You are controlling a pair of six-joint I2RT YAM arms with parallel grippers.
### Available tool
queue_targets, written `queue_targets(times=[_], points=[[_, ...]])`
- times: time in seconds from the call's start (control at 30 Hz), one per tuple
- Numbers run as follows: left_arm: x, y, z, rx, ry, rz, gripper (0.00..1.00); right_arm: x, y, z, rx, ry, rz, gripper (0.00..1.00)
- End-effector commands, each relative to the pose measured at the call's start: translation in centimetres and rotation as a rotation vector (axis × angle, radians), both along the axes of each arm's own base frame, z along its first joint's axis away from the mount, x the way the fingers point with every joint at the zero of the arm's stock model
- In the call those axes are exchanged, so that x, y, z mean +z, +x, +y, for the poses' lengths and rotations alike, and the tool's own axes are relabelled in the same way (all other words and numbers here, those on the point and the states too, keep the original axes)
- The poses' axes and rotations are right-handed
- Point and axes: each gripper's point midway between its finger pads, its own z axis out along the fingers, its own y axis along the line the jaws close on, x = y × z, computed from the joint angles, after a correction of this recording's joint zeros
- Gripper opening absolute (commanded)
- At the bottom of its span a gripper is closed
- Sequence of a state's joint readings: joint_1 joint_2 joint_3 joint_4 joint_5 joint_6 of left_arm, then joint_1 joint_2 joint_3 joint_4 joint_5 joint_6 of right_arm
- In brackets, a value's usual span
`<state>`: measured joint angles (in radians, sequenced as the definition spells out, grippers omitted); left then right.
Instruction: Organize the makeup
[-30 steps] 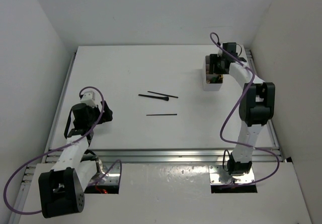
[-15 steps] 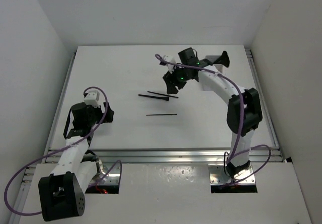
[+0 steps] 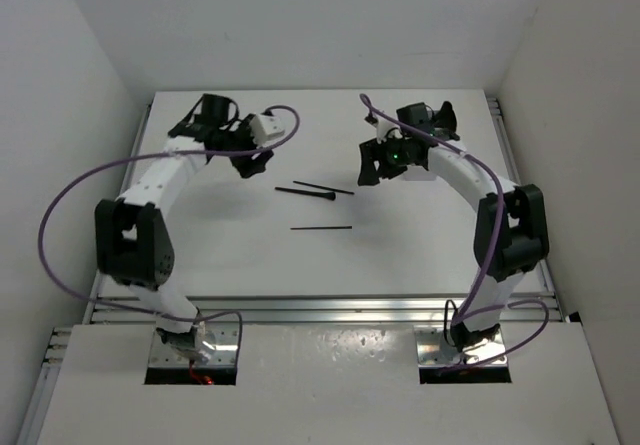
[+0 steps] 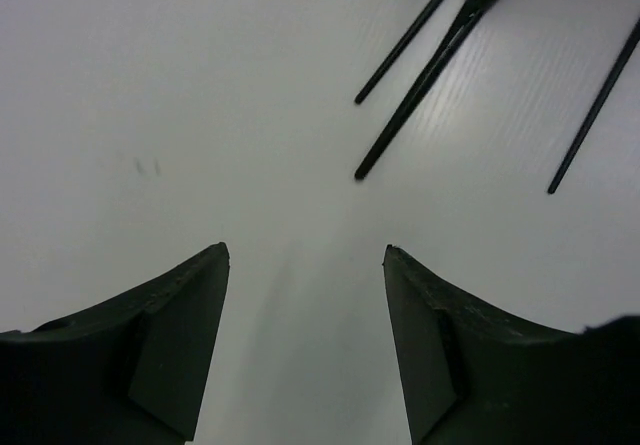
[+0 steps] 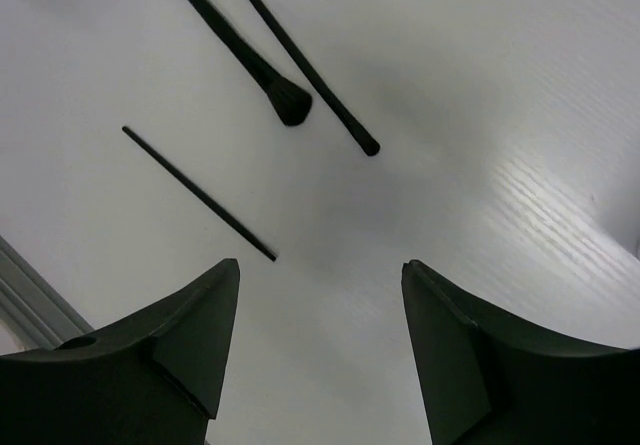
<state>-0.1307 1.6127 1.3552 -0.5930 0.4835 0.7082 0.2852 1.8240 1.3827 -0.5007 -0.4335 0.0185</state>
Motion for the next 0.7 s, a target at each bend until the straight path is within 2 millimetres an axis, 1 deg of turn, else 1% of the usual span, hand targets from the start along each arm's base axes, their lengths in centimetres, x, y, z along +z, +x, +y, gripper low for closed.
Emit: queue_targets(times=[0.0,0.03,0.07,0.1,0.13,0.17,0.2,0.23,0.27,0.33,0.37,0.4,0.43,0.47,0.5,0.6,0.63,0.67], points=[[-1.9,-1.4,-5.2,-0.400,0.121,0.039,0.68,0.5,-1.4,-1.1,-0.042,0.009,-0.020,0.67],[-4.6,-1.6,-6.3,-0.464,0.143,0.116,0.68,0.6,-1.5,-1.8,-0.056,0.004,-0.022,0.67],[-3.5,-1.0,-8.8,-0.527,0.143,0.087,0.68,0.8,-1.9,-2.1,-0.057,0.002,-0.022,0.67],[-4.1,-1.1,-9.9,-0.567,0.139,0.108,0.68,0.3,-2.7,-2.6,-0.060,-0.007,-0.009,0.67],[-5.0,-2.1,-10.5,-0.608,0.137,0.168,0.70,-0.5,-3.3,-3.3,-0.073,-0.019,0.012,0.67],[-6.1,-1.6,-11.7,-0.657,0.124,0.182,0.70,-0.9,-4.1,-3.6,-0.073,-0.022,0.021,0.67],[-6.8,-1.9,-12.2,-0.672,0.127,0.205,0.72,-0.8,-4.2,-4.0,-0.084,-0.021,0.016,0.67],[-7.7,-1.9,-12.2,-0.682,0.131,0.218,0.73,-2.0,-5.3,-4.5,-0.088,-0.030,0.050,0.67],[-8.3,-1.7,-12.9,-0.694,0.123,0.218,0.75,-1.6,-5.3,-4.7,-0.095,-0.023,0.038,0.67],[-8.7,-1.1,-13.2,-0.679,0.116,0.198,0.78,-2.5,-6.1,-5.0,-0.105,-0.023,0.069,0.67],[-8.5,0.0,-13.9,-0.651,0.092,0.164,0.78,-2.6,-6.1,-5.3,-0.112,-0.019,0.072,0.67],[-8.6,0.0,-14.5,-0.655,0.078,0.154,0.78,-2.6,-6.2,-5.2,-0.111,-0.013,0.076,0.67],[-8.8,0.1,-14.6,-0.655,0.077,0.146,0.78,-2.7,-6.3,-5.2,-0.112,-0.011,0.082,0.67],[-8.8,0.5,-14.6,-0.651,0.085,0.131,0.77,-2.8,-6.4,-5.2,-0.116,-0.005,0.092,0.67],[-9.4,0.4,-14.7,-0.663,0.109,0.131,0.75,-3.0,-6.4,-5.1,-0.116,-0.002,0.097,0.67],[-10.8,0.4,-14.2,-0.661,0.165,0.139,0.71,-3.1,-6.2,-4.8,-0.115,0.008,0.103,0.67],[-11.3,0.5,-14.0,-0.657,0.178,0.149,0.68,-3.1,-6.0,-4.8,-0.118,0.013,0.104,0.67],[-11.8,0.5,-13.8,-0.653,0.187,0.158,0.64,-3.0,-5.8,-4.7,-0.116,0.015,0.100,0.67]])
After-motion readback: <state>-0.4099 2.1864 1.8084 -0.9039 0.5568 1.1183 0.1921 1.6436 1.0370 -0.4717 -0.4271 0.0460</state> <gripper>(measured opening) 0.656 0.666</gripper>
